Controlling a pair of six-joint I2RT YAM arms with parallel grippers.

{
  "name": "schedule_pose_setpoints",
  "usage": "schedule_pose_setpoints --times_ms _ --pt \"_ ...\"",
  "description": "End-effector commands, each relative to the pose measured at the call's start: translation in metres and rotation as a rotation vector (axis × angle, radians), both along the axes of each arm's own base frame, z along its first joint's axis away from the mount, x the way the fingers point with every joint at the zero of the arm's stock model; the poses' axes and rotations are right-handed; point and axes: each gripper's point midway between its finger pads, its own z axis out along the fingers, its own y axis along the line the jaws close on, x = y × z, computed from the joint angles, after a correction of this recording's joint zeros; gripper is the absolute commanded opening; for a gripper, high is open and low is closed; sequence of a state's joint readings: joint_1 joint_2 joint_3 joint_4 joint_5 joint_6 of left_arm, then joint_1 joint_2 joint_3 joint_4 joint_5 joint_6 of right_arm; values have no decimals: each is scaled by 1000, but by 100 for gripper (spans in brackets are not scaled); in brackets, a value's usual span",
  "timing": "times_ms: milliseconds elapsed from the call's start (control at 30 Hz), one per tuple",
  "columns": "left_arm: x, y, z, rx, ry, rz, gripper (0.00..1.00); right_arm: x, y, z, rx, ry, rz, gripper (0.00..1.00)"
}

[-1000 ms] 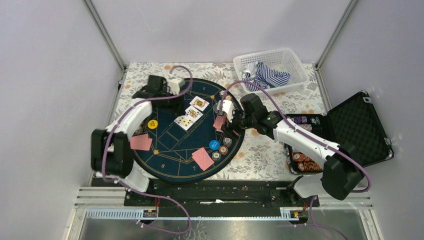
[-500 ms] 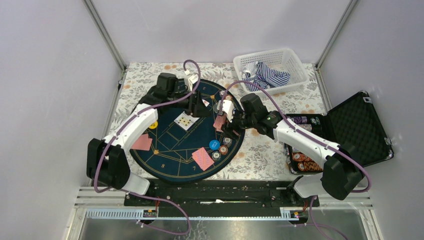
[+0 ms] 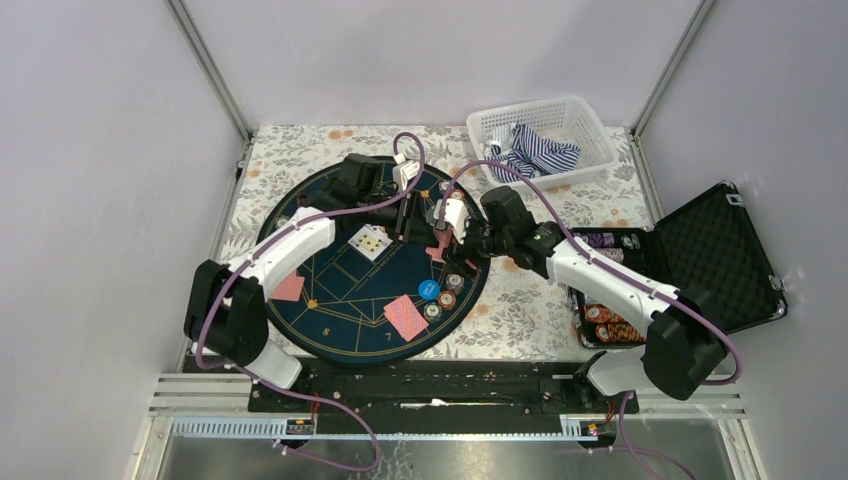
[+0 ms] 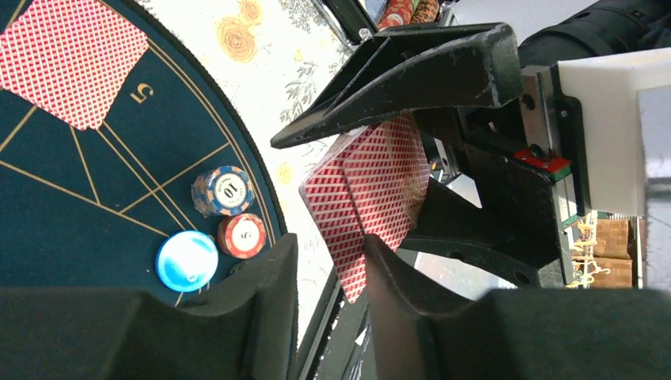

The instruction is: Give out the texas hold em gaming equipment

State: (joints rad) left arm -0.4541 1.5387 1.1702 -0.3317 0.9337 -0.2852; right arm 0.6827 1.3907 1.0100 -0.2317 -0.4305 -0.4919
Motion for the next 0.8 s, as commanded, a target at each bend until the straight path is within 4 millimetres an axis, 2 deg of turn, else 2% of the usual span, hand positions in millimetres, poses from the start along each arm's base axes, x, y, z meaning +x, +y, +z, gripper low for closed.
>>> schedule_pose_setpoints --times_ms 0,267,500,567,667,767 --pt "7 4 5 27 -71 24 37 3 11 27 75 -75 16 0" --pt "11 17 7 68 -135 71 20 3 11 29 79 -86 17 0" --pt "13 27 15 47 -144 86 16 3 11 28 77 -87 17 0" --pt "8 24 18 27 -137 61 20 4 11 28 77 -84 18 0" --pt "5 20 19 14 -127 37 38 4 12 28 78 -80 19 0" --pt "3 16 18 13 -119 22 42 4 12 28 78 -77 21 0"
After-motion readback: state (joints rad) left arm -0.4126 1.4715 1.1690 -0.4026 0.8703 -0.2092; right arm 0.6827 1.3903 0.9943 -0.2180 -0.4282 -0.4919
